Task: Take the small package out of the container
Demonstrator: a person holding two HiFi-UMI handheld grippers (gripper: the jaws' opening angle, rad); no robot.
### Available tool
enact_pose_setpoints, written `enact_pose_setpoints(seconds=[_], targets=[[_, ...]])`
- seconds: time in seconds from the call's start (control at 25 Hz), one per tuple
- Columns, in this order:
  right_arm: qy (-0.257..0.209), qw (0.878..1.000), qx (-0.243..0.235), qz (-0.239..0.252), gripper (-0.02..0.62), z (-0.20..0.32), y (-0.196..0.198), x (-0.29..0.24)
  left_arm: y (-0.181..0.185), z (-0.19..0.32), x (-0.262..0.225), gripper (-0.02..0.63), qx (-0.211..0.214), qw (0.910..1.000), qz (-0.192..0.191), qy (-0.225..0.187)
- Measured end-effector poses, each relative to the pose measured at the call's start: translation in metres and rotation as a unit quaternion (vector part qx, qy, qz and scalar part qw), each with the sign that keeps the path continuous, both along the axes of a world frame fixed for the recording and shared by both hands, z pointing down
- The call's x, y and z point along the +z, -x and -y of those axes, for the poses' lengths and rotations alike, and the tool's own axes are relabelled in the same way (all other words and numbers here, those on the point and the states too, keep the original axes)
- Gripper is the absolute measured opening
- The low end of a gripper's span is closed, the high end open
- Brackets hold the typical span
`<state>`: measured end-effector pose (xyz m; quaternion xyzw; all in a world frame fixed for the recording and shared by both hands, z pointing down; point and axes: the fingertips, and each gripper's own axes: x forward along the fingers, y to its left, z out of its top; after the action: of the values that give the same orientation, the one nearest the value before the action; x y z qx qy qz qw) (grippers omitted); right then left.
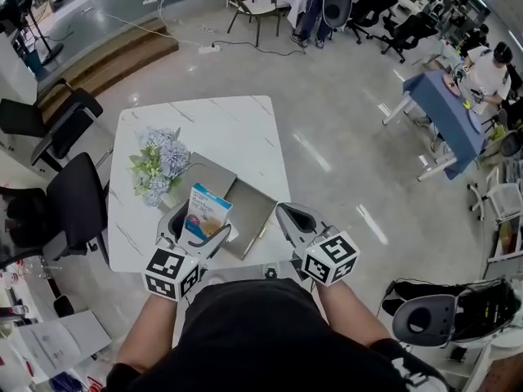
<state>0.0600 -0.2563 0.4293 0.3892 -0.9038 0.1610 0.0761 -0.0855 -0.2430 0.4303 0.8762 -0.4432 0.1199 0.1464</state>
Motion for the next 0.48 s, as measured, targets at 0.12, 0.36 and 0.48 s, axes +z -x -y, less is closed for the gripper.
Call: enact_pose_setpoints(seconds=[0.12,0.36,0.48], targets=[[0.000,1.000,0.000,0.001,-0.001,-0.0009,-0.0004,0.0015,-0.0006,-0.0012,-0.0011,0.420,0.002,1.0000,0.001,-0.004],[0.001,1.000,-0.002,-0.002,-0.002,-0.0002,-0.0008,0.0031,-0.0022,-0.0005,-0.0025,0.420,0.000,1.0000,-0.002,-0.004],[0.002,1.000,-0.003,-0.003,-0.002,-0.0008,-0.0010,0.0041,-0.0025,0.0002,-0.0034,0.420,0.000,1.0000,-0.003,-0.006]])
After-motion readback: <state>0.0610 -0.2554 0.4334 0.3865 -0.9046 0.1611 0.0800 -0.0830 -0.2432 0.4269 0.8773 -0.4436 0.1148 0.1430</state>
